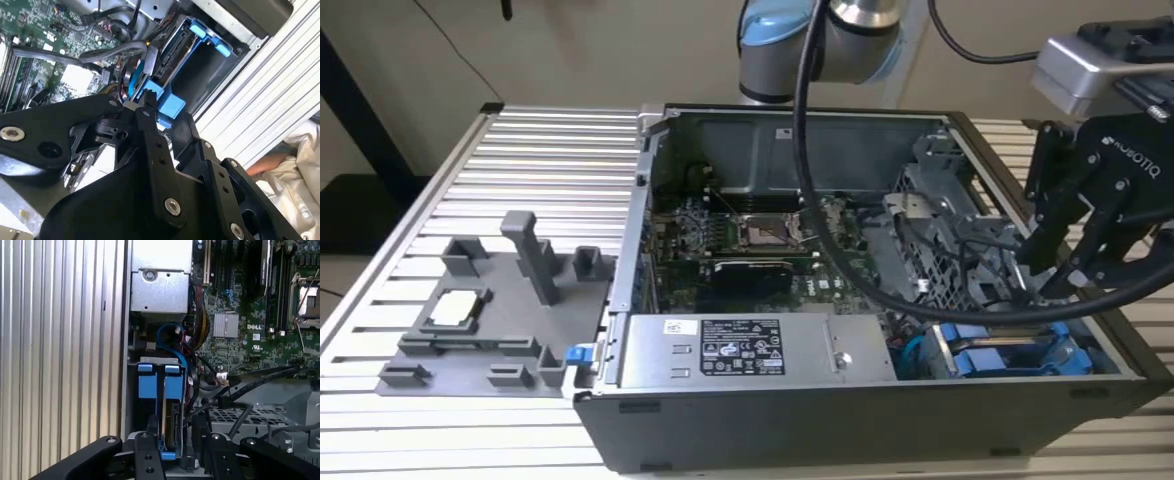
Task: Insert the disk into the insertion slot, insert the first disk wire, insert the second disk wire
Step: 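Insert the disk into the insertion slot, then insert the first disk wire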
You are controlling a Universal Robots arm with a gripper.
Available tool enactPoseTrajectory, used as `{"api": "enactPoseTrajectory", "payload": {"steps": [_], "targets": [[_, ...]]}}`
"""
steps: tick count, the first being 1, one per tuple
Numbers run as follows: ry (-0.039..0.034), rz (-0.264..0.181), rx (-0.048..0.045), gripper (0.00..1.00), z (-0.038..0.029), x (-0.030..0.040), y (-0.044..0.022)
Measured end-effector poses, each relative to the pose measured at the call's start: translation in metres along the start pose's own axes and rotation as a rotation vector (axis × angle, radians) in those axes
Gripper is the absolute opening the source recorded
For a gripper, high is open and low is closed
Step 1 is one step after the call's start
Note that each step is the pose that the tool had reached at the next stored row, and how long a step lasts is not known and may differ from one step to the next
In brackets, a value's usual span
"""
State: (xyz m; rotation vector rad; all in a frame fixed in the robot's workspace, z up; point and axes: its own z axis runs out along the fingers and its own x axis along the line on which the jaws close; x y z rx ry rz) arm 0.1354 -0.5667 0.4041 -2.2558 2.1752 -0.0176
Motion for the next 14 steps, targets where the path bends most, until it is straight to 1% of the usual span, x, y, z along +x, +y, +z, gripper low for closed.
{"api": "enactPoseTrajectory", "payload": {"steps": [3, 6, 7, 8, 9, 10, 12, 14], "targets": [[-0.0001, 0.0, 0.0551, 0.4, 0.0, -0.0014, 0.0008], [-0.0025, 0.0, 0.1094, 0.4, 0.0, -0.0031, 0.0016], [-0.0035, 0.001, 0.1269, 0.4, 0.0, -0.0038, 0.002], [-0.0038, 0.001, 0.1411, 0.4, 0.0001, -0.0048, 0.0025], [-0.0035, 0.0, 0.1491, 0.4, 0.0009, -0.0063, 0.0035], [-0.0032, -0.001, 0.153, 0.4, 0.002, -0.0081, 0.0045], [0.0019, -0.008, 0.1575, 0.4, 0.0039, -0.012, 0.0056], [0.0049, -0.019, 0.1619, 0.4, 0.0064, -0.0161, 0.0061]]}}
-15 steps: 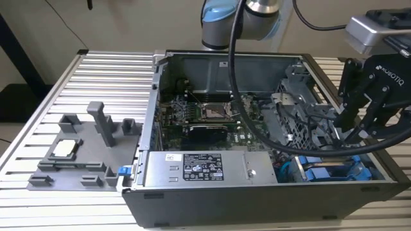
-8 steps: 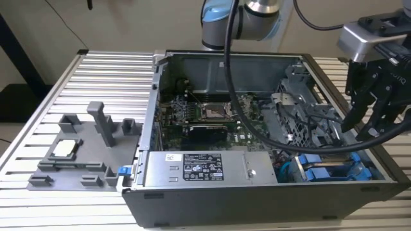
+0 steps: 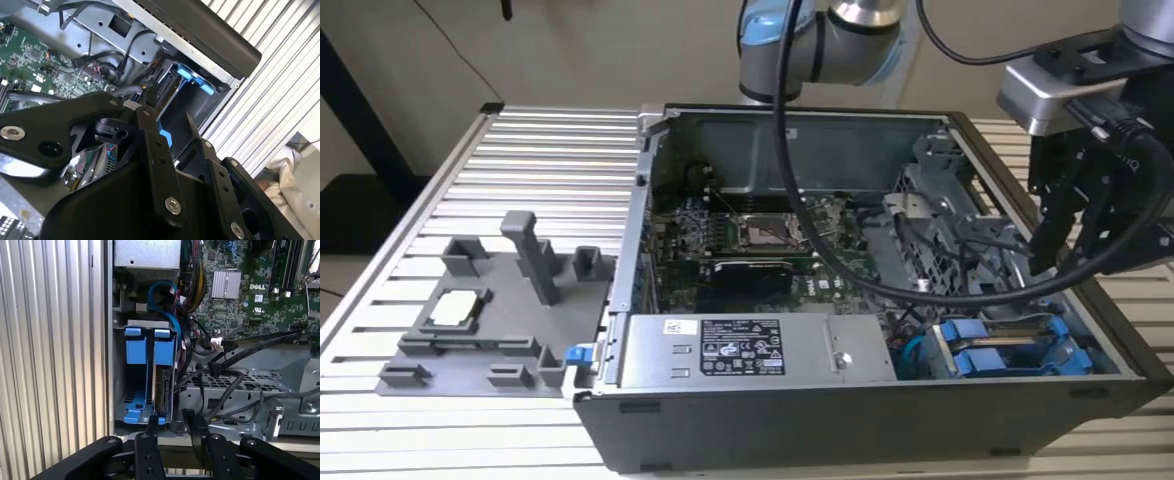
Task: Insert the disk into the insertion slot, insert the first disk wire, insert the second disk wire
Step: 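Insert the first disk wire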
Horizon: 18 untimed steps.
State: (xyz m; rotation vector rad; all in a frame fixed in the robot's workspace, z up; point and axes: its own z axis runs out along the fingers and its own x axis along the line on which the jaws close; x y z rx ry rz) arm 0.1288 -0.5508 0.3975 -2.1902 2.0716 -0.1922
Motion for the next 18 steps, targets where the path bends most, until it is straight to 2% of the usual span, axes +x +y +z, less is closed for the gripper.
{"api": "enactPoseTrajectory", "payload": {"steps": [3, 6, 8, 10, 12, 18], "targets": [[0.0005, -0.006, 0.0128, 0.4, 0.0035, -0.0049, 0.0038], [0.0018, -0.008, 0.0339, 0.4, 0.0056, -0.0061, 0.0089], [0.0054, -0.011, 0.0496, 0.4, 0.0061, -0.0063, 0.011], [0.0132, -0.015, 0.0589, 0.4, 0.0063, -0.0063, 0.0126], [0.0215, -0.018, 0.0596, 0.4, 0.0068, -0.0064, 0.0139], [0.024, -0.018, 0.0597, 0.4, 0.0072, -0.0064, 0.0147]]}}
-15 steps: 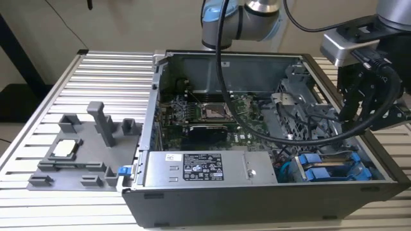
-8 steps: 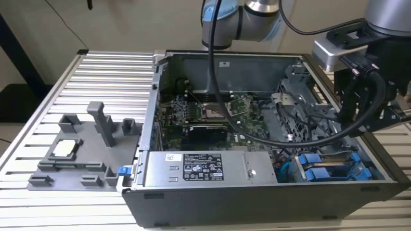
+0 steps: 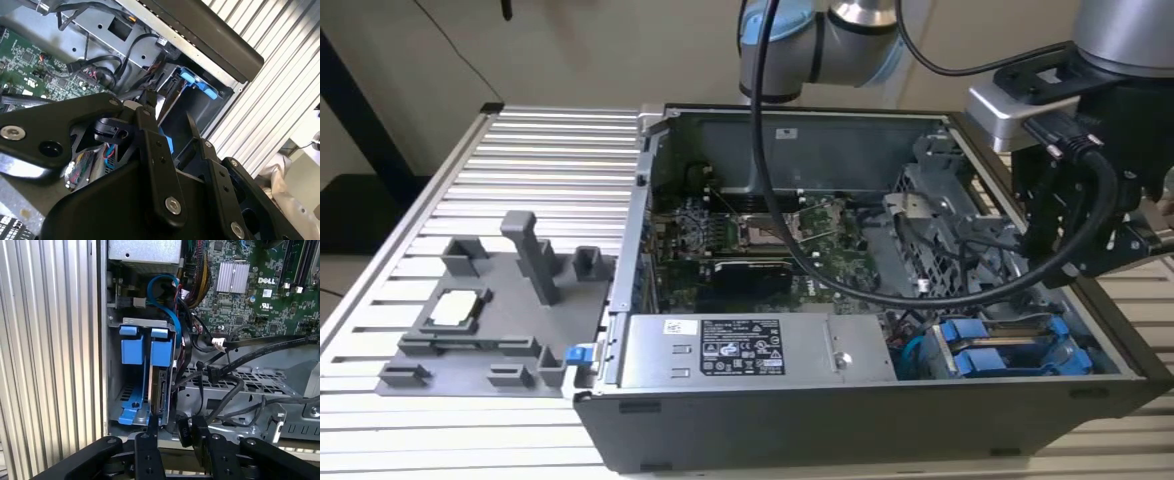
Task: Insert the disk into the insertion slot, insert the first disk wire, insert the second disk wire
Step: 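Insert the first disk wire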
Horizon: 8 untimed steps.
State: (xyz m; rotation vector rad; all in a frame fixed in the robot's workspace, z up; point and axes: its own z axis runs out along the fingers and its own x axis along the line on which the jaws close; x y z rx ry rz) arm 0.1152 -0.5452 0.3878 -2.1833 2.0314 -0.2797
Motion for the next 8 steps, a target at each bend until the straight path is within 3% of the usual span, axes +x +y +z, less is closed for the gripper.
{"api": "enactPoseTrajectory", "payload": {"steps": [4, 8], "targets": [[0.0002, 0.0, 0.0, 0.4, 0.0001, 0.0, 0.0], [0.0004, 0.0, 0.0, 0.25, 0.0001, 0.0, 0.0]]}}
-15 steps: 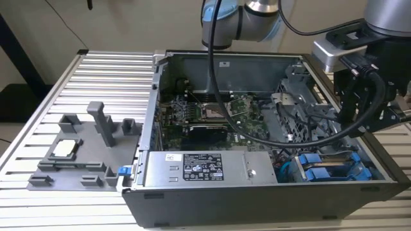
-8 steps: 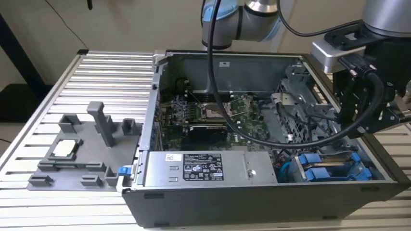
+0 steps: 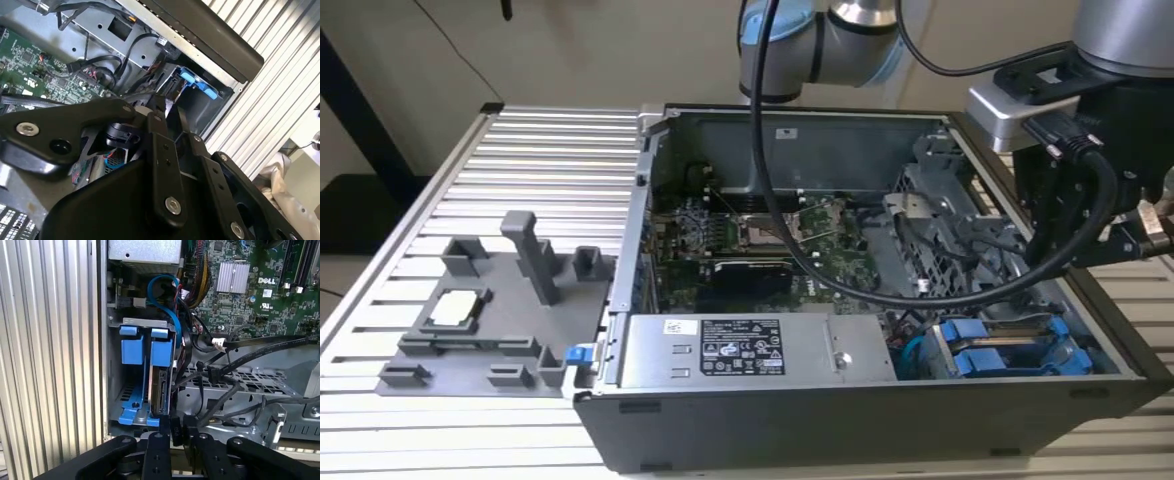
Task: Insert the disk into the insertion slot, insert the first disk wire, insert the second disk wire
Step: 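Insert the first disk wire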
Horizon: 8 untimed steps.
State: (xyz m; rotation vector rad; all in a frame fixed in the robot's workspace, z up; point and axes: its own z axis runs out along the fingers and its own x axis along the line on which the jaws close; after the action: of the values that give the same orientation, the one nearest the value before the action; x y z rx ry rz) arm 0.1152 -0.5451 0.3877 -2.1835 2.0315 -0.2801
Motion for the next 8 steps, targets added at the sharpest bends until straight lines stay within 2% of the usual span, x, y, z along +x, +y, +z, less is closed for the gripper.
{"api": "enactPoseTrajectory", "payload": {"steps": [1, 8], "targets": [[0.0, 0.0, 0.0, 0.2, 0.0, 0.0, 0.0], [0.0006, 0.0, 0.0, 0.19, 0.0, 0.0, 0.0]]}}
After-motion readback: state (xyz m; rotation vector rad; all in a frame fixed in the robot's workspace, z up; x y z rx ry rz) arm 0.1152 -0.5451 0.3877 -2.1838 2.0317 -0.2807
